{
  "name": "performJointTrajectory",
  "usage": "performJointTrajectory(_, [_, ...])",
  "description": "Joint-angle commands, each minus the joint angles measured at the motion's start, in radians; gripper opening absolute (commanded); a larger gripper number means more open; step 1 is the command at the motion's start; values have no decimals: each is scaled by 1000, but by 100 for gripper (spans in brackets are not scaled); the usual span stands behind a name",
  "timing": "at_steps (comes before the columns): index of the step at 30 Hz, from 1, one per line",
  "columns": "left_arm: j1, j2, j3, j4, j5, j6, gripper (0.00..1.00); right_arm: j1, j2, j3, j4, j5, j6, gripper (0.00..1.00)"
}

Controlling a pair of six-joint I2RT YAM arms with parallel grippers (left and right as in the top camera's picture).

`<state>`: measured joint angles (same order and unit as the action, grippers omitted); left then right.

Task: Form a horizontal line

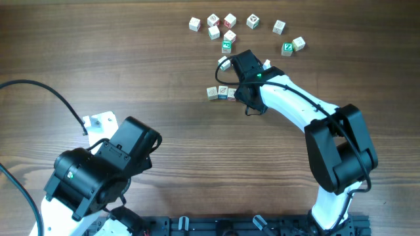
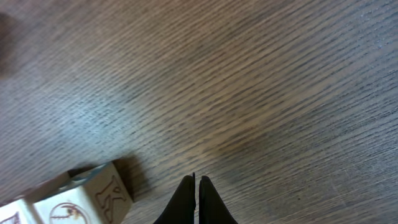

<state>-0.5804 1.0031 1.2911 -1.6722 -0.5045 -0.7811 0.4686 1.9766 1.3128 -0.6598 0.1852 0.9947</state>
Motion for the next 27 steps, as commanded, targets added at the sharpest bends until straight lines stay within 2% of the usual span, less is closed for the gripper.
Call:
performJointTrajectory(1, [5, -1, -4, 0, -17, -10, 100, 2, 4, 3, 9, 28, -23, 5])
performJointTrajectory(7, [5, -1, -4, 0, -17, -10, 100, 2, 23, 2, 36, 131, -53, 5])
performJointTrajectory(10, [5, -1, -4, 0, -17, -10, 100, 2, 24, 2, 92, 133, -133, 5])
performJointTrajectory(13, [5, -1, -4, 0, -17, -10, 100, 2, 29, 2, 109, 126, -150, 5])
performJointTrajectory(19, [5, -1, -4, 0, -17, -10, 100, 12, 29, -33, 153, 84, -214, 4])
performJointTrajectory(27, [5, -1, -4, 0, -17, -10, 100, 14, 29, -44, 195, -74, -352, 4])
